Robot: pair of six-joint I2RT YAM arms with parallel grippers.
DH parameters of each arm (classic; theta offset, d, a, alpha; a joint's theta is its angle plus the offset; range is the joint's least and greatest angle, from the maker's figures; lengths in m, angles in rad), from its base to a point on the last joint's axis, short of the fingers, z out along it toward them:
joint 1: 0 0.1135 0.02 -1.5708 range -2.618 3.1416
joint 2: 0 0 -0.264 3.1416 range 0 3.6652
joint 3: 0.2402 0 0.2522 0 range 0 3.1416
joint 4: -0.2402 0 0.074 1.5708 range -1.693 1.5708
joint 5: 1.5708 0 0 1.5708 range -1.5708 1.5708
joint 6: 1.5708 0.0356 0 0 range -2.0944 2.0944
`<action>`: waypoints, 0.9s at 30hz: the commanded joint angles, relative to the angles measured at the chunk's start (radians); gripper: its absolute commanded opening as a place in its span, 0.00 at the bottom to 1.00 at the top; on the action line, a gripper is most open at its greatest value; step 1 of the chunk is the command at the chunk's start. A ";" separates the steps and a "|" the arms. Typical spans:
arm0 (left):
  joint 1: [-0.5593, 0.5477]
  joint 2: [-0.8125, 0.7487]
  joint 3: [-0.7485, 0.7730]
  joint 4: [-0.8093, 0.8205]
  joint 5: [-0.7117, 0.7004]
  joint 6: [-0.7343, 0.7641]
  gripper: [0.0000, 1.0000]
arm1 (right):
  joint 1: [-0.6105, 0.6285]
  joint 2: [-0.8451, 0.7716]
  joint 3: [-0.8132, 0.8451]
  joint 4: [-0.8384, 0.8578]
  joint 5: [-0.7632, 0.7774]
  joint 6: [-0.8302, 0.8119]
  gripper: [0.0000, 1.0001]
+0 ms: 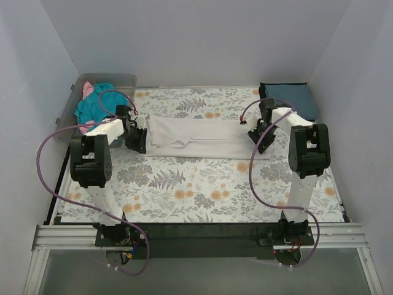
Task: Fold and stack the t-shirts
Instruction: Fold the tshirt
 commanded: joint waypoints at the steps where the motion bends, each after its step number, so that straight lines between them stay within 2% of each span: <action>1: 0.001 -0.044 -0.019 -0.047 -0.045 0.026 0.20 | -0.001 -0.030 -0.138 -0.050 0.017 -0.041 0.25; 4: 0.001 -0.102 0.005 -0.087 0.041 0.043 0.21 | -0.003 -0.106 -0.146 -0.056 0.015 -0.057 0.26; 5: 0.001 -0.125 0.013 -0.092 0.066 0.043 0.25 | -0.003 -0.123 -0.131 -0.059 0.005 -0.057 0.27; 7: 0.001 -0.163 0.068 -0.110 0.113 0.012 0.28 | 0.001 -0.151 -0.031 -0.084 -0.049 -0.020 0.29; 11: 0.001 -0.136 0.175 -0.172 0.204 -0.040 0.38 | 0.016 -0.140 0.187 -0.165 -0.283 0.063 0.30; 14: 0.001 -0.107 0.194 -0.164 0.268 -0.101 0.39 | 0.063 -0.156 0.235 -0.099 -0.382 0.151 0.32; 17: -0.001 -0.064 0.183 -0.141 0.294 -0.170 0.40 | 0.141 -0.134 0.268 -0.047 -0.400 0.214 0.32; 22: -0.001 -0.012 0.176 -0.098 0.304 -0.230 0.41 | 0.258 -0.032 0.356 -0.016 -0.460 0.311 0.29; 27: -0.001 0.045 0.179 -0.090 0.310 -0.271 0.43 | 0.326 -0.004 0.319 0.180 -0.545 0.432 0.31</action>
